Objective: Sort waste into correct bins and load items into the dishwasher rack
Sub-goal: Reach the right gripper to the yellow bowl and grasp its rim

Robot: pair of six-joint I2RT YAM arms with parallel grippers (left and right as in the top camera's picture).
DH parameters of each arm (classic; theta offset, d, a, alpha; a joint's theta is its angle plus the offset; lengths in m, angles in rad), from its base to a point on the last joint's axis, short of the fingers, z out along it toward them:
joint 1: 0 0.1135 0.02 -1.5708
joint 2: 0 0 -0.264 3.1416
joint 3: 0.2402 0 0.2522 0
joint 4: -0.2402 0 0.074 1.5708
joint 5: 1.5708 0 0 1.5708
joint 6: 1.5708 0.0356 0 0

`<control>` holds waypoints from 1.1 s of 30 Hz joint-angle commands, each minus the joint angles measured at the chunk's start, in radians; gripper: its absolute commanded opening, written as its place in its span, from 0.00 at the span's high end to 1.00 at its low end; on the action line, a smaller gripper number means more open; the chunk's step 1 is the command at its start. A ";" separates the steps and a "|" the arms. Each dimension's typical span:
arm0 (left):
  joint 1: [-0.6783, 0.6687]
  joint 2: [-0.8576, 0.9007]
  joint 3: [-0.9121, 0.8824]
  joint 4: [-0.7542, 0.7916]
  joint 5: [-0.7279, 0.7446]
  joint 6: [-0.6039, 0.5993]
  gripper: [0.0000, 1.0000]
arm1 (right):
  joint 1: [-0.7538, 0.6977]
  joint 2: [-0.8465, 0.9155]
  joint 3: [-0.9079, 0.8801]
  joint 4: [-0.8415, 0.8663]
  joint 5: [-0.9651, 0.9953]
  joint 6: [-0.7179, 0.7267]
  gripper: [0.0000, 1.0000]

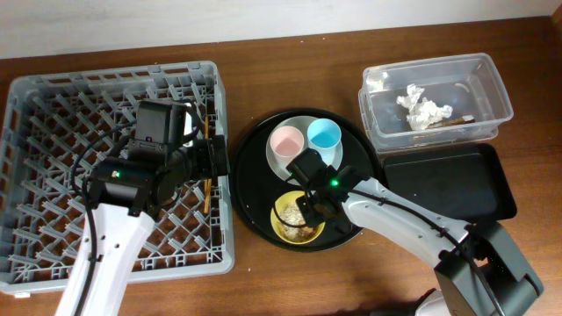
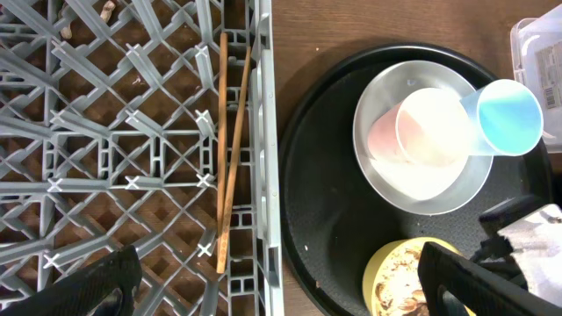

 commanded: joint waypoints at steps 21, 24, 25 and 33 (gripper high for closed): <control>0.000 -0.006 0.008 0.001 0.003 0.001 0.01 | 0.002 -0.029 0.203 -0.312 -0.198 -0.043 0.50; 0.001 -0.006 0.008 0.001 0.003 0.001 0.01 | 0.028 -0.006 0.203 -0.301 -0.180 -0.043 0.50; 0.000 -0.006 0.008 0.001 0.003 0.001 0.01 | 0.032 0.006 0.203 -0.298 -0.143 -0.043 0.51; 0.000 -0.006 0.008 0.001 0.003 0.001 0.01 | 0.032 0.065 0.203 -0.275 -0.134 -0.042 0.62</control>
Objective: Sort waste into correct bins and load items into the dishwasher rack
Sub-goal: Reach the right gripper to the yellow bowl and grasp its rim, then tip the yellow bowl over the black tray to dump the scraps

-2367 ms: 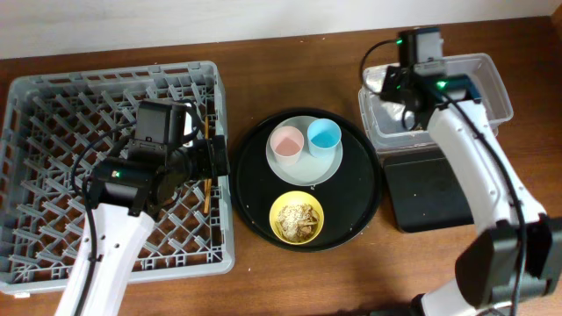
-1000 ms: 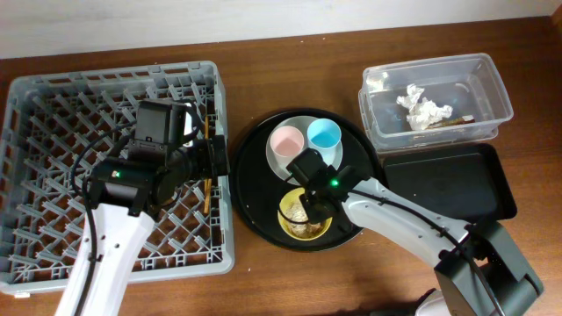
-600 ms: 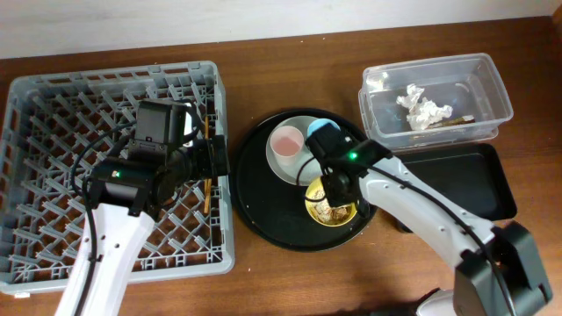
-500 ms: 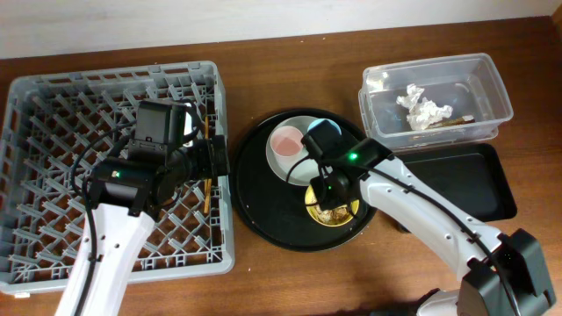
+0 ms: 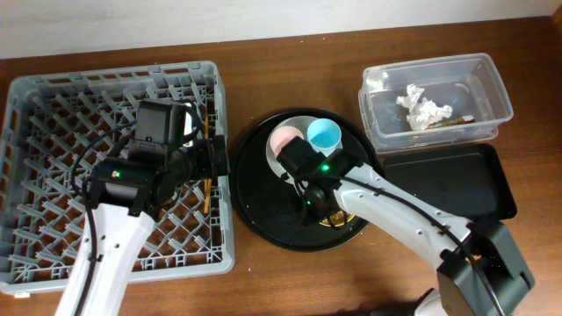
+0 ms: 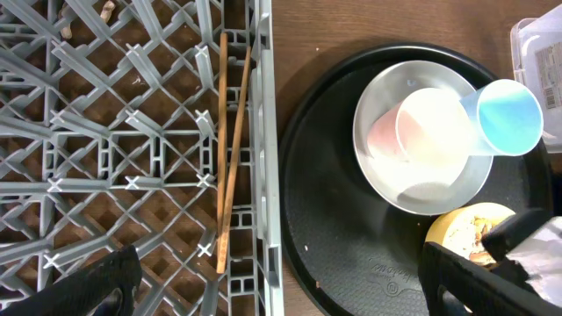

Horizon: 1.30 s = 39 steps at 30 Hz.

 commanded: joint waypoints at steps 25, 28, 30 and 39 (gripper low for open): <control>0.000 -0.006 0.008 0.001 0.003 0.001 0.01 | 0.006 0.057 -0.091 0.090 0.039 0.007 0.88; 0.000 -0.006 0.008 0.001 0.003 0.001 0.01 | 0.006 0.057 -0.091 0.090 0.039 0.007 0.88; 0.001 -0.006 0.008 0.001 0.003 0.001 0.01 | 0.006 0.057 -0.091 0.086 0.034 0.007 0.88; 0.000 -0.006 0.008 0.001 0.003 0.001 0.01 | 0.003 0.030 0.025 -0.039 0.034 0.008 0.96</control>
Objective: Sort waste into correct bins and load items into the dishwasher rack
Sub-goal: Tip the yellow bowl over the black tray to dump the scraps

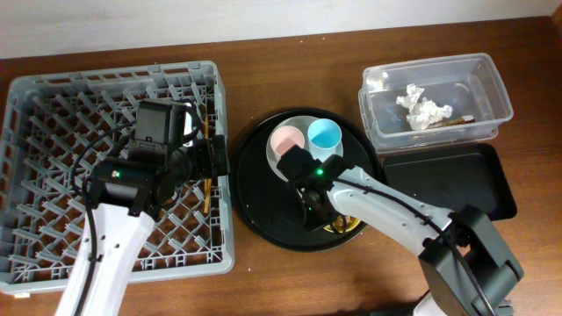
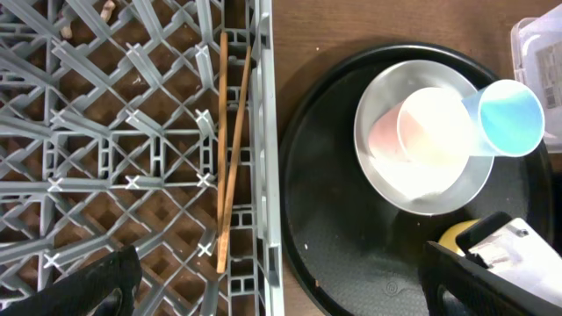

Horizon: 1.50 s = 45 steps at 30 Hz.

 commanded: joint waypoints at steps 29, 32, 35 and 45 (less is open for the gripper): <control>0.000 -0.006 0.008 0.002 0.003 0.001 0.01 | -1.545 -0.174 -0.119 0.160 -1.236 -0.369 0.96; 0.000 -0.006 0.008 0.003 0.003 0.001 0.01 | -1.600 -0.156 -0.235 0.323 -1.424 -0.369 0.96; 0.001 -0.006 0.008 0.002 0.003 0.001 0.00 | -1.600 -0.105 -0.252 0.349 -1.505 -0.370 0.96; 0.000 -0.006 0.008 0.002 0.003 0.001 0.01 | -1.600 -0.024 -0.251 0.291 -1.517 -0.121 0.96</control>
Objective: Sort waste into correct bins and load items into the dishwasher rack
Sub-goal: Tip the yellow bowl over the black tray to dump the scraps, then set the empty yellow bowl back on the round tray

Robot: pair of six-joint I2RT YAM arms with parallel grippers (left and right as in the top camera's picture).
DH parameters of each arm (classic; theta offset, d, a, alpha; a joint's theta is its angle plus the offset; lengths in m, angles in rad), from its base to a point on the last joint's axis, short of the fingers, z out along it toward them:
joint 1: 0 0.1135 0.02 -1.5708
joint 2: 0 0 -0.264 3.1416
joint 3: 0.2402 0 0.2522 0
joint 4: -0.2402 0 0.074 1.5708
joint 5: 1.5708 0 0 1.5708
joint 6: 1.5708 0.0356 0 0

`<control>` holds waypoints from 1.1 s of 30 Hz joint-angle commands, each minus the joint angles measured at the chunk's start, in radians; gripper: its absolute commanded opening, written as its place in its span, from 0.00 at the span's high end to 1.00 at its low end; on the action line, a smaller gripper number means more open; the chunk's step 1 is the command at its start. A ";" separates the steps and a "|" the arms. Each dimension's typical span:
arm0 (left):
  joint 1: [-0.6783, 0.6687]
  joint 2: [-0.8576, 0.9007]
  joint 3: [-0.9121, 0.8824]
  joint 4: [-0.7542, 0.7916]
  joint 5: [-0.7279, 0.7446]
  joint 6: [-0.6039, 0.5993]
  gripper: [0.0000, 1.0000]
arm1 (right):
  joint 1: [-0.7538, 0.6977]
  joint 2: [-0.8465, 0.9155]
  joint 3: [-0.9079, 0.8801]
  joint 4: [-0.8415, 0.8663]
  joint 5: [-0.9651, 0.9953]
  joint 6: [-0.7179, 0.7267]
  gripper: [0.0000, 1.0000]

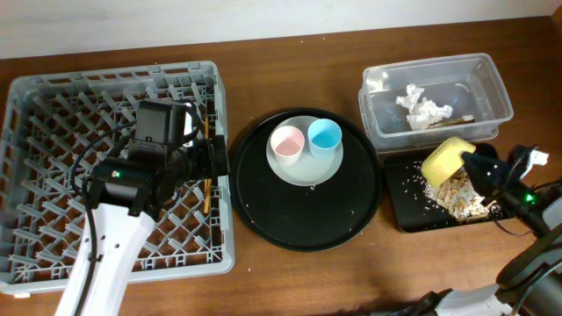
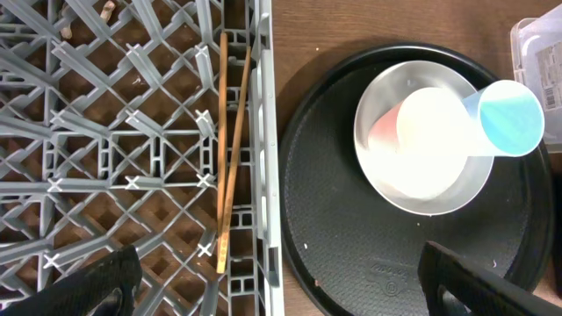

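The yellow bowl hangs tilted over the black rectangular bin, with my right gripper shut on its rim. Food scraps lie spilled in the bin below it. A pale plate on the round black tray carries a pink cup and a blue cup. Two wooden chopsticks lie in the grey dishwasher rack by its right wall. My left gripper hovers open over the rack's right edge, nothing between its fingers.
A clear plastic bin at the back right holds crumpled paper and a stick. The wrist view shows the round tray, plate, pink cup and blue cup. Brown table surrounds everything.
The yellow bowl has left the round tray and is now tilted over the black bin on the right, in my right gripper, with scraps in the bin. The left arm has not moved.
The yellow bowl of scraps sat at the front of the round tray with my right gripper at it. Then bowl and gripper stood a little further right on the tray, twice over. Now the bowl is over the black bin, its scraps spilled there. The left gripper stayed open.
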 commanded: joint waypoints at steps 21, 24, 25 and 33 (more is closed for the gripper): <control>0.000 -0.006 0.008 0.001 0.003 0.001 0.01 | 0.103 -0.198 0.199 -0.296 0.243 0.175 0.96; 0.000 -0.006 0.008 0.001 0.003 0.001 0.01 | 0.326 -0.342 0.333 -0.404 0.580 0.176 0.96; 0.000 -0.006 0.008 0.002 0.003 0.001 0.01 | 0.413 -0.376 0.360 -0.427 0.676 0.176 0.96; 0.000 -0.006 0.008 0.002 0.003 0.001 0.01 | 1.354 -0.341 0.336 -0.495 1.344 0.297 0.96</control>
